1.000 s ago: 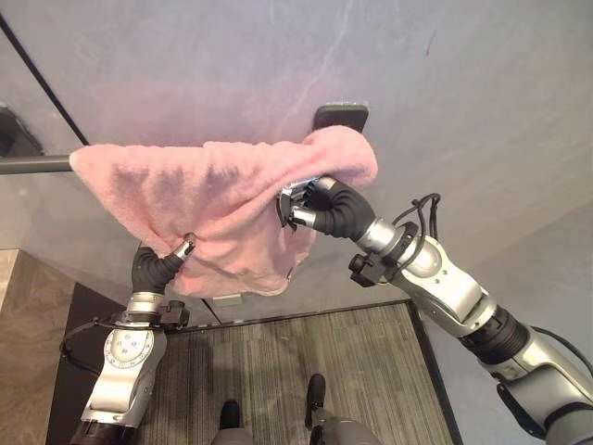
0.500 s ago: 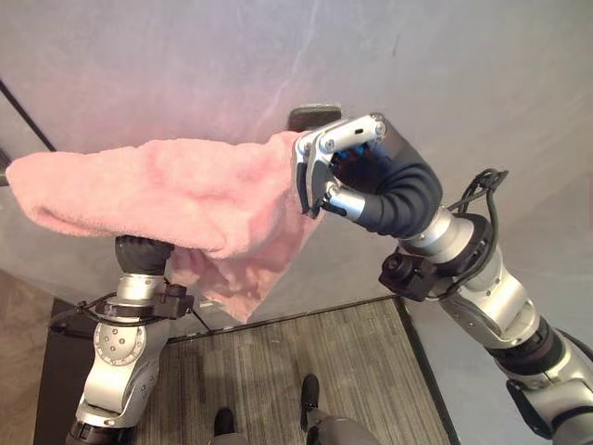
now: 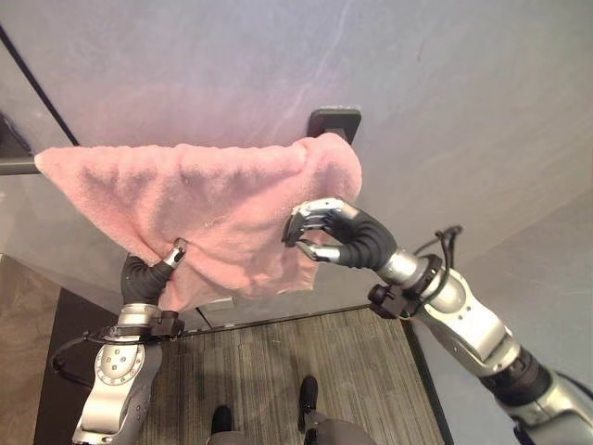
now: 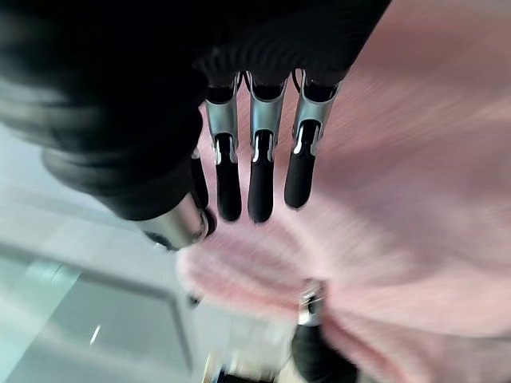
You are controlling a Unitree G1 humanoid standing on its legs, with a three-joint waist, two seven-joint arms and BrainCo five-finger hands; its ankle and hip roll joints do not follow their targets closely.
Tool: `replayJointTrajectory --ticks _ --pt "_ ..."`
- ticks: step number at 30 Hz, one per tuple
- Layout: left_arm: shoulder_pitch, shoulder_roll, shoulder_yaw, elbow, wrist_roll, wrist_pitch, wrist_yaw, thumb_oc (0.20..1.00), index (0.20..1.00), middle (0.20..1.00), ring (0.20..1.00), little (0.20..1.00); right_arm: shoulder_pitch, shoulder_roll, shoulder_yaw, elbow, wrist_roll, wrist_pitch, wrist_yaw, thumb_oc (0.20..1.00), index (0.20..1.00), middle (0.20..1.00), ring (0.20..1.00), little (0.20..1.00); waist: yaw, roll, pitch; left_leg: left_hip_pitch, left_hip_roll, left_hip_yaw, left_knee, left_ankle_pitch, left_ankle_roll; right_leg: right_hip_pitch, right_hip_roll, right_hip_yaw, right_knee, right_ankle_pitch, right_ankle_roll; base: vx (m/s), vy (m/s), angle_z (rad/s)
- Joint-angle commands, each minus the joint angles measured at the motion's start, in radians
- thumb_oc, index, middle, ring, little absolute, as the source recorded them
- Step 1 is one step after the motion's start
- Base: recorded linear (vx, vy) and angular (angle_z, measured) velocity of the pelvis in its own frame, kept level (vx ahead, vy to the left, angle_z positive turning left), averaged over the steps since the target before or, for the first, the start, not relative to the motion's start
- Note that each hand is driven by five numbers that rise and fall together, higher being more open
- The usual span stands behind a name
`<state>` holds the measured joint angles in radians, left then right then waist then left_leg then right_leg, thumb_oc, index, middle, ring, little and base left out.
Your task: Put brush and paste in cup on sink, flatten towel.
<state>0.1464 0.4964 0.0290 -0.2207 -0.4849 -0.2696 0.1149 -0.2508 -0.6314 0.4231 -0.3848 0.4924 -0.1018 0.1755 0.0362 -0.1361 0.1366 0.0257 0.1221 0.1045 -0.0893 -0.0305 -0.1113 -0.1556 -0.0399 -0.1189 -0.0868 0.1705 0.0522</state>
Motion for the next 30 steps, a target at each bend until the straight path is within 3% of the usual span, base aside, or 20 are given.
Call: replayJointTrajectory --ticks 1,7,13,19,23,26,27,28,30 --pt "-0.017 0.030 0.031 -0.013 0.064 -0.028 0.000 0.200 0.200 0.200 0.200 0.200 0.043 -0.002 -0.086 -0.042 -0.020 -0.030 0.001 1.000 1.000 1.000 1.000 1.000 -0.022 -0.020 0.006 -0.041 -0.041 0.021 0.002 0.044 0.050 0.063 -0.116 0.043 -0.001 -0.042 0.155 0.00 0.034 0.01" --pt "0.014 0.039 0.054 -0.003 0.074 -0.024 -0.028 0.200 0.200 0.200 0.200 0.200 0.238 -0.050 -0.202 0.064 -0.071 0.007 0.012 1.000 1.000 1.000 1.000 1.000 -0.036 -0.018 0.002 -0.039 -0.049 0.026 0.002 0.039 0.053 0.062 -0.123 0.049 -0.001 -0.038 0.159 0.01 0.019 -0.01" --pt "-0.007 0.035 0.052 -0.012 0.031 -0.037 -0.026 0.200 0.200 0.200 0.200 0.200 0.178 -0.029 -0.222 0.185 -0.126 0.010 -0.062 1.000 1.000 1.000 1.000 1.000 -0.031 -0.009 -0.004 -0.039 -0.056 0.024 0.002 0.037 0.056 0.062 -0.135 0.050 -0.001 -0.039 0.162 0.00 0.000 0.00" --pt "-0.052 0.029 -0.008 -0.007 0.003 -0.033 -0.024 0.200 0.200 0.200 0.200 0.200 -0.033 0.017 -0.104 0.272 -0.098 0.014 -0.095 1.000 1.000 1.000 1.000 1.000 -0.009 0.002 -0.005 -0.042 -0.063 0.023 0.002 0.038 0.060 0.055 -0.141 0.052 -0.001 -0.034 0.164 0.00 0.001 -0.01" --pt "-0.087 0.039 -0.071 -0.008 -0.019 -0.033 -0.029 0.200 0.200 0.200 0.200 0.200 -0.249 0.072 0.041 0.360 0.006 0.025 -0.101 1.000 1.000 1.000 1.000 1.000 0.024 0.008 -0.003 -0.044 -0.069 0.027 0.002 0.042 0.062 0.045 -0.144 0.059 -0.001 -0.027 0.167 -0.01 0.005 -0.03" --pt "-0.103 0.052 -0.078 -0.016 -0.022 -0.038 -0.027 0.200 0.200 0.200 0.200 0.200 -0.329 0.077 0.083 0.373 0.049 0.021 -0.099 1.000 1.000 1.000 1.000 1.000 0.034 0.007 0.000 -0.051 -0.071 0.033 0.002 0.045 0.062 0.036 -0.144 0.064 -0.001 -0.022 0.169 -0.01 0.005 -0.08" --pt "-0.109 0.055 -0.082 -0.017 -0.025 -0.040 -0.027 0.200 0.200 0.200 0.200 0.200 -0.354 0.076 0.105 0.357 0.089 0.020 -0.080 0.489 0.489 0.489 0.489 0.489 0.037 0.006 0.001 -0.054 -0.071 0.034 0.002 0.047 0.061 0.031 -0.143 0.066 -0.001 -0.020 0.170 0.00 0.000 0.00" --pt "-0.117 0.057 -0.085 -0.018 -0.026 -0.039 -0.026 0.200 0.200 0.200 0.200 0.200 -0.361 0.073 0.117 0.345 0.117 0.020 -0.075 0.200 0.200 0.200 0.200 0.200 0.038 0.004 0.002 -0.058 -0.071 0.034 0.002 0.048 0.061 0.028 -0.143 0.066 -0.001 -0.019 0.171 0.00 0.000 0.00" --pt "-0.122 0.058 -0.087 -0.018 -0.027 -0.040 -0.025 0.200 0.200 0.200 0.200 0.200 -0.371 0.059 0.129 0.317 0.153 0.018 -0.054 0.200 0.200 0.200 0.200 0.200 0.040 0.001 0.004 -0.062 -0.072 0.033 0.002 0.051 0.061 0.026 -0.144 0.063 -0.001 -0.018 0.170 0.00 0.000 0.00"
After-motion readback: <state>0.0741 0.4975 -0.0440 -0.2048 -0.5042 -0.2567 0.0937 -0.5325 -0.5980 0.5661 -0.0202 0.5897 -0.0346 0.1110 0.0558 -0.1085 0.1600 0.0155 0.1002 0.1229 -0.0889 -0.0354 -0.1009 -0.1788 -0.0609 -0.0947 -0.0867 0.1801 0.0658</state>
